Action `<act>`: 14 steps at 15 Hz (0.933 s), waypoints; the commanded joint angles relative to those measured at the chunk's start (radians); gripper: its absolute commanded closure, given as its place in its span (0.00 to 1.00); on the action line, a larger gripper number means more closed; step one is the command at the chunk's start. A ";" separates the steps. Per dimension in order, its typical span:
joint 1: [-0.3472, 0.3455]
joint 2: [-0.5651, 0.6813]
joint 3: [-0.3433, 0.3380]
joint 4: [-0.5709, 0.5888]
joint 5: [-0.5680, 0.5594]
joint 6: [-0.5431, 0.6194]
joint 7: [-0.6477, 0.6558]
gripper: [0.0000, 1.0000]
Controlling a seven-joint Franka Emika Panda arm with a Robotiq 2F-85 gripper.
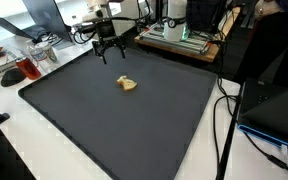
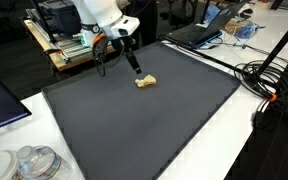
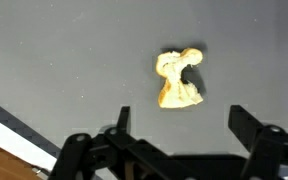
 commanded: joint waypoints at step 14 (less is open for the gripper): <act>0.081 0.119 -0.224 0.077 0.211 -0.299 -0.283 0.00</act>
